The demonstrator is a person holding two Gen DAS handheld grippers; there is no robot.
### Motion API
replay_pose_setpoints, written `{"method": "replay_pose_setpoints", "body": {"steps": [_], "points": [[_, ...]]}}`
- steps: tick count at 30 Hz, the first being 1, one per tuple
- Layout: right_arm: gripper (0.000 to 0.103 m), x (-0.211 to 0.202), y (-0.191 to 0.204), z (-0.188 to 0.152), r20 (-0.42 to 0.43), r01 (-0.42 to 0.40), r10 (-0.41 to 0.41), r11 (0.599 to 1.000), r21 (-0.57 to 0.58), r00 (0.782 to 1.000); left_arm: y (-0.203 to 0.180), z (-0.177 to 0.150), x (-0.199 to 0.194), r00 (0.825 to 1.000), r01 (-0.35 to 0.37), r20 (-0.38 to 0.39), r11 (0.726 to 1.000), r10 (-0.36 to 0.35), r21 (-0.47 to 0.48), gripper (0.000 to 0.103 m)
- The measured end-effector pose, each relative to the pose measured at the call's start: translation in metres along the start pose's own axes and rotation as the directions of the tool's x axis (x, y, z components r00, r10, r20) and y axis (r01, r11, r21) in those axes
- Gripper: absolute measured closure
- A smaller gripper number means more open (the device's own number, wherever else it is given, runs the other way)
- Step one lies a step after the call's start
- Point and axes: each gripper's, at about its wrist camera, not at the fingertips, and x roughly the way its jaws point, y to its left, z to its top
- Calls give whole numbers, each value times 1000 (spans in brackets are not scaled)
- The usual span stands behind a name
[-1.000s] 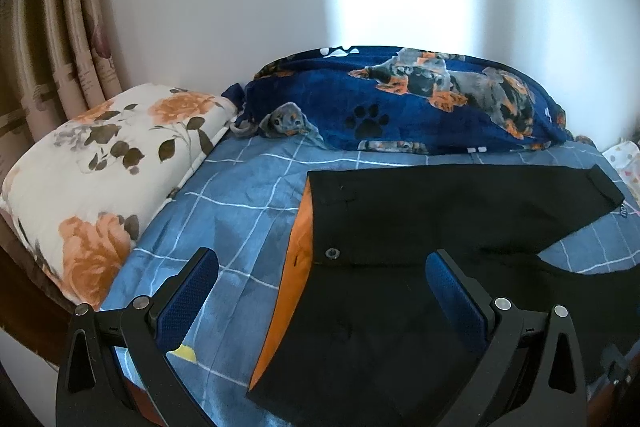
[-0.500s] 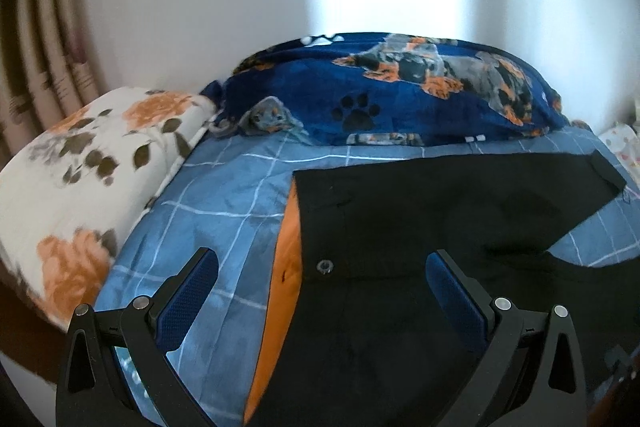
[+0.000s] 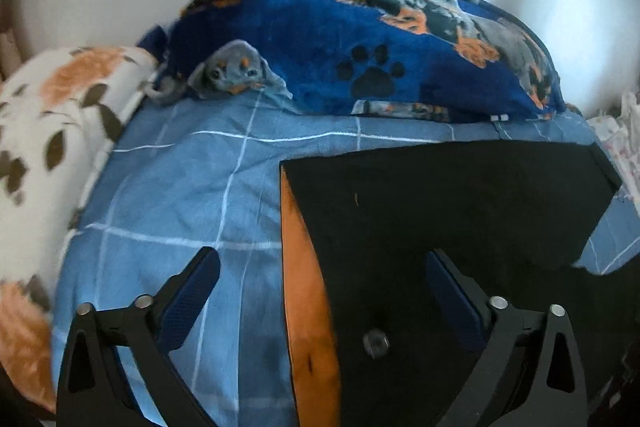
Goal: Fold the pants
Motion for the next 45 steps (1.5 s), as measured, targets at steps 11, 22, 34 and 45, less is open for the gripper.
{"method": "replay_pose_setpoints", "body": {"steps": [11,22,34,45], "points": [[0,22,-12,0,-49,27,-26,999,30,998,51,38,92,969,180,-141,972,-201,-153,47],[0,34,-12,2,-78,31,-28,999,32,997,40,52,107,959,235,-140,969,-244,-83,54],[0,38,-9,4,-91,21,-18,999,32,996,80,47,113,937,305,-94,920,-335,-245,78],[0,47,-9,5,-104,1,3,999,42,995,70,56,122,890,398,-140,889,-434,-226,70]]}}
